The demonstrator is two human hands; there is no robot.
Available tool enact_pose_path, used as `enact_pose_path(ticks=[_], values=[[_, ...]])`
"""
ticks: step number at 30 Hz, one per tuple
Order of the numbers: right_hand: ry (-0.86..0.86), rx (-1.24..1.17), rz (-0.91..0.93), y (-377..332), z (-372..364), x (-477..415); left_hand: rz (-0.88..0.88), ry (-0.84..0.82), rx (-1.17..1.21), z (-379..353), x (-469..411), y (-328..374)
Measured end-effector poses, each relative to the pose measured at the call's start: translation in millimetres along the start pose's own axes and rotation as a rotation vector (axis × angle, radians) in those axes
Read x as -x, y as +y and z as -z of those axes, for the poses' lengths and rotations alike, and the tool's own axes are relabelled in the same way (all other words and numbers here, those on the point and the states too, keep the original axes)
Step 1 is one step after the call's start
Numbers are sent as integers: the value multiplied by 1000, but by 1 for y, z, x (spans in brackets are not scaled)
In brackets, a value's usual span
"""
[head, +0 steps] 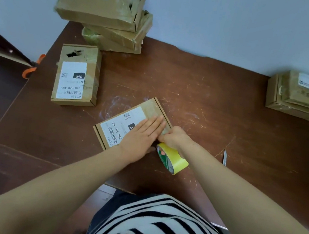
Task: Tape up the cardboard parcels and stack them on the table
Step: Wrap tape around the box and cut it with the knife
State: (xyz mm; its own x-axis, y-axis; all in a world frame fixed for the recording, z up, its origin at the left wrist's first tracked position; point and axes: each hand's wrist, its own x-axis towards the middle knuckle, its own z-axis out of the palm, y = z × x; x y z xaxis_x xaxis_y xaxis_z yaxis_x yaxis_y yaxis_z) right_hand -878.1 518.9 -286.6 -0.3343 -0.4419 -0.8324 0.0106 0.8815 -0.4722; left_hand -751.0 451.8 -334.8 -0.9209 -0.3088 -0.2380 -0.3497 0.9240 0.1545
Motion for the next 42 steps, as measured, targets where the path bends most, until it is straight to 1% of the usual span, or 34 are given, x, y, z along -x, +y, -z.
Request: enact_pose_path(ticks=[2,4,5,8,11,13,15,17,19,22,24,26,28,30,33,35,36,38,39,40,42], values=[[-45,-10,-24,-1,5,6,-8,-6,22,3,1,0],[-94,-60,-42,-2,12,16,30,18,78,9,3,4],[-108,-73,-33,-3,17,20,45,24,70,13,5,7],[-136,-80,54,-14,31,42,48,31,6,25,7,12],[-152,-145,184,-31,41,65,96,39,79,45,3,11],[-118,-131,292,-42,47,74,126,40,192,61,1,3],[-33,-68,385,-50,48,79,199,52,300,73,1,-5],[16,-69,427,-53,43,81,287,86,307,78,0,-11],[67,-54,460,-52,34,79,316,86,221,78,-1,-13],[156,-6,490,-47,28,75,271,108,96,71,-2,-13],[189,-21,484,-41,27,72,245,126,67,69,-5,-16],[236,18,455,-31,24,69,239,128,74,72,-8,-20],[258,40,396,-22,22,67,230,129,112,75,-12,-25],[232,-43,355,-15,21,64,221,110,165,75,-13,-26],[222,-98,329,-10,19,54,221,34,342,79,-14,-31],[216,-90,301,-9,16,45,130,23,445,82,-11,-33],[212,-96,290,-9,15,41,50,51,415,82,-10,-34],[205,-122,274,-12,15,34,-90,120,220,77,-7,-33],[204,-121,272,-14,16,32,-110,129,118,74,-5,-32],[200,-111,271,-16,17,30,-94,122,47,71,-4,-31],[171,-116,274,-18,20,31,-61,109,18,69,-6,-32]])
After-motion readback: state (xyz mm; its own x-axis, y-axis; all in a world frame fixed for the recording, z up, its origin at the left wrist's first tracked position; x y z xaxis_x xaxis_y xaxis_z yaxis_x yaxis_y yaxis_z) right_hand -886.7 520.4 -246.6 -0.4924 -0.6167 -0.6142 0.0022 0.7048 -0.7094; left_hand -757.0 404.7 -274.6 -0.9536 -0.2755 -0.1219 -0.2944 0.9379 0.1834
